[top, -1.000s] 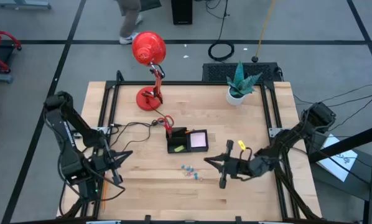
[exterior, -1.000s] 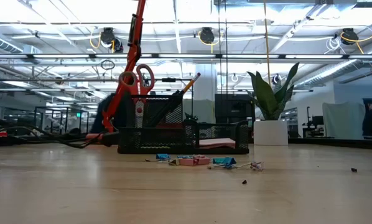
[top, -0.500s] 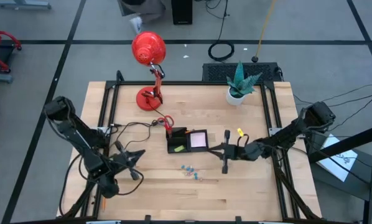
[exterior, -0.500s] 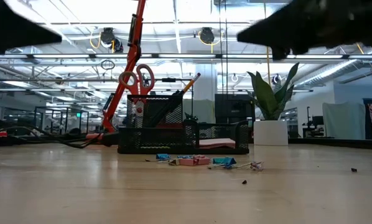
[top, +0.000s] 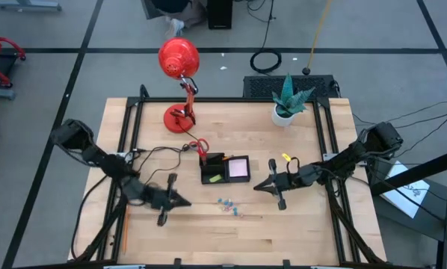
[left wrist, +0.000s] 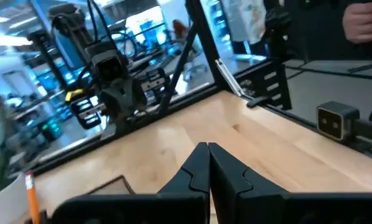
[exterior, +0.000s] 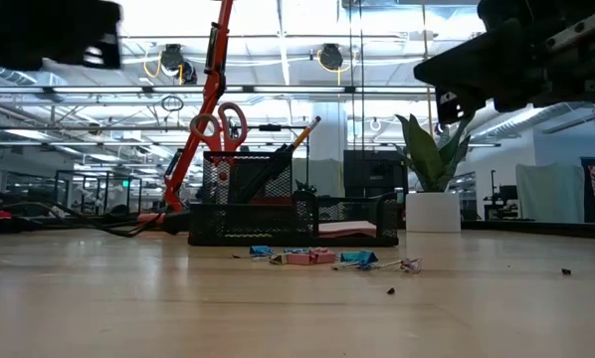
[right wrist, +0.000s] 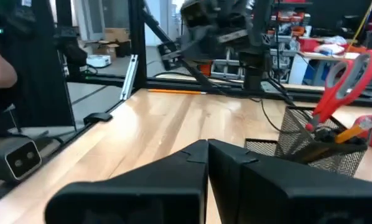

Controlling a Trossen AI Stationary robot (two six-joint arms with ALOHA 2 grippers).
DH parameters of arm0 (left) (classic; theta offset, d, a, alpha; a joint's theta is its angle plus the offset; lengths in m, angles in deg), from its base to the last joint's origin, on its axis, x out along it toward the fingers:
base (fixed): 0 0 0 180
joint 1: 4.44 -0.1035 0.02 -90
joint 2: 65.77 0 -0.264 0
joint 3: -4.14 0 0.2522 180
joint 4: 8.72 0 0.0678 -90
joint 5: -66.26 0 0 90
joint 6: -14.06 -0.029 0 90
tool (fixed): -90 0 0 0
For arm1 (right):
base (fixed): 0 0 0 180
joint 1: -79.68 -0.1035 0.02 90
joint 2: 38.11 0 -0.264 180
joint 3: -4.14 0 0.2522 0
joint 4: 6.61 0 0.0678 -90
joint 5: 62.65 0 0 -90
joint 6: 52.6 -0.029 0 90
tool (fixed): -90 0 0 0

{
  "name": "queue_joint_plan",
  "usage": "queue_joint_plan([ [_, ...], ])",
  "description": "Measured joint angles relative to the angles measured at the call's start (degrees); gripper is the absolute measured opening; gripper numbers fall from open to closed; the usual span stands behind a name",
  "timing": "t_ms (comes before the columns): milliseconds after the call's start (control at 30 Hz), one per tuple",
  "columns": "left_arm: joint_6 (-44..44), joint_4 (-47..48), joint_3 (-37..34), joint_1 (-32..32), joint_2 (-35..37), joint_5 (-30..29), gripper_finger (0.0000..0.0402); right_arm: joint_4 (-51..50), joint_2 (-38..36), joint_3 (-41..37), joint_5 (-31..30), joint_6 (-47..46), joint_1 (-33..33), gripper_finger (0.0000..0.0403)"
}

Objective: Pick and place office supplies into organizer
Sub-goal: Put the pink binder clip into the black desk organizer

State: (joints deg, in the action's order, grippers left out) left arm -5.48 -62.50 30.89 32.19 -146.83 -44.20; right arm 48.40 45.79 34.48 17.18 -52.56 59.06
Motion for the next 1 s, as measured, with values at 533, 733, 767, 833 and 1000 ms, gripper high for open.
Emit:
queue_joint_plan([
  [533,-1.3,7.7,2.1,-20.8,2.2,14.3,0.0001,0.1,0.0,0.0,11.6,-0.7,12.0,0.0],
  [733,12.3,15.4,1.1,-17.5,0.7,15.0,0.0,-6.2,0.0,0.0,11.8,-2.6,11.4,0.0],
  [767,13.5,15.4,1.2,-16.7,-0.2,15.0,0.0,-6.5,0.0,0.0,11.8,-2.8,10.9,0.0],
  [833,15.0,15.1,1.4,-15.2,-3.1,14.7,0.0,-7.0,0.0,0.0,11.8,-2.8,10.0,0.0],
  [1000,17.3,10.9,1.4,-13.9,-11.6,10.4,0.0,-6.4,0.0,0.0,10.4,-7.3,7.1,0.0],
])
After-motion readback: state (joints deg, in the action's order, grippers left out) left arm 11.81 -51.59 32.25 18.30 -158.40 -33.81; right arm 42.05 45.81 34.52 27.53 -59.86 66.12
